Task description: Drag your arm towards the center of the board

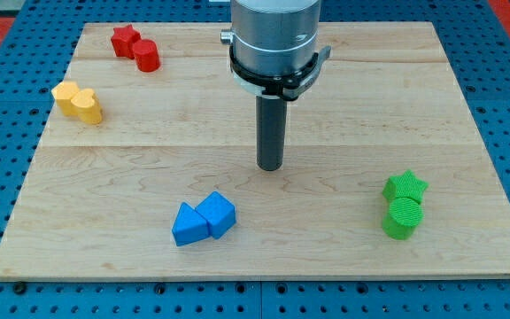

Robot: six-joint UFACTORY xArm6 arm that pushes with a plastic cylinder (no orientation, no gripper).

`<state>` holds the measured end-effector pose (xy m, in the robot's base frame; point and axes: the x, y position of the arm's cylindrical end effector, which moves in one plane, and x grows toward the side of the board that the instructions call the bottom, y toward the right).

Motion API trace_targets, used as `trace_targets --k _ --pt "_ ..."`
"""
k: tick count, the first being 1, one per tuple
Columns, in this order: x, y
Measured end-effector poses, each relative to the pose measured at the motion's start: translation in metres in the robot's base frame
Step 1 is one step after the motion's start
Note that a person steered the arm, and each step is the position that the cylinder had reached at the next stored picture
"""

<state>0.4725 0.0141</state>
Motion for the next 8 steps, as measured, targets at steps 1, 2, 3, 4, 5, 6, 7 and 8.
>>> trace_targets --k 1,2,3,4,5,6,7,8 --pt "-0.001 0.0" --pt "0.003 0.011" --pt "0.027 0.056" --pt "0.055 0.047" --pt "0.024 0.042" --pt "-0.01 0.042" --pt "-0.046 0.042" --pt "-0.076 0.04"
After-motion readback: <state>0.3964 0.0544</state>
